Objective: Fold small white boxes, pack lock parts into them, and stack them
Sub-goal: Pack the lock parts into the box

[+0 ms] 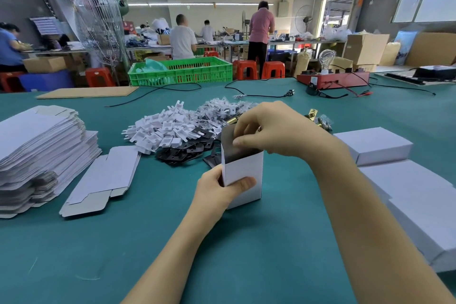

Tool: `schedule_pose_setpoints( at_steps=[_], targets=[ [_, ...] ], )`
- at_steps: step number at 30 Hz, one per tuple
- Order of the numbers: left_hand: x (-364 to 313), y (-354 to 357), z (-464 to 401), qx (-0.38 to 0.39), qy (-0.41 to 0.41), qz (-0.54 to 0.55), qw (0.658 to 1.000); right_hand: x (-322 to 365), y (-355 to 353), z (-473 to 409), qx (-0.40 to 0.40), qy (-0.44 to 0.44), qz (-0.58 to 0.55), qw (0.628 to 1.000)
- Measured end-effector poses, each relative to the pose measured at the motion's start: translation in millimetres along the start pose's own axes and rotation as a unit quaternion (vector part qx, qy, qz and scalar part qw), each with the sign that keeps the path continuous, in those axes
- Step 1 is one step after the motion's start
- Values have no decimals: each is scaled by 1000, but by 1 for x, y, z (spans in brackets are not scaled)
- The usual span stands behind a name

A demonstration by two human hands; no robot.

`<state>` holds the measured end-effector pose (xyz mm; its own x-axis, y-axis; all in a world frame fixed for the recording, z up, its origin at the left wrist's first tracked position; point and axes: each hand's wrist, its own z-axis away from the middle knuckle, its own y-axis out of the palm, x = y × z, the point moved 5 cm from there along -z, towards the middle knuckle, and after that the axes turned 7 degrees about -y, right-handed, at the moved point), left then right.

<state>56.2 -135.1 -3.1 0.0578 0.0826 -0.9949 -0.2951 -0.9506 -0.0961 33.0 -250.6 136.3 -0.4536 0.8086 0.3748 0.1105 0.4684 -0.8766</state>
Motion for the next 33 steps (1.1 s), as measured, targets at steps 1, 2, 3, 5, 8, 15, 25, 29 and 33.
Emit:
schedule_pose_setpoints(
  at_steps=[1,2,3,5,8,15,25,29,33],
  targets=[
    [0,0,0,1,1,1,1000,-2,-4,1,-15,3,-6,1000],
    [-1,0,0,3,2,3,1000,-4,-8,2,-28,8,-7,1000],
    [-1,1,0,7,3,4,1000,-7,-11,4,-40,14,-7,999],
    [-1,1,1,20,6,5,1000,-14,-19,7,-63,28,-9,998],
    [1,2,1,31,-3,15,999,-28,-29,14,-96,56,-16,994],
    [6,-11,-3,-43,-26,97,994,-71,-26,24,-124,152,-36,980],
    [14,-38,-10,-183,-41,363,913,-100,10,15,-82,189,-60,977],
    [16,-37,-11,-191,-39,343,919,-105,20,14,-70,202,-63,975],
    [15,-34,-11,-191,-26,247,950,-112,26,12,-70,214,-59,973]
  ],
)
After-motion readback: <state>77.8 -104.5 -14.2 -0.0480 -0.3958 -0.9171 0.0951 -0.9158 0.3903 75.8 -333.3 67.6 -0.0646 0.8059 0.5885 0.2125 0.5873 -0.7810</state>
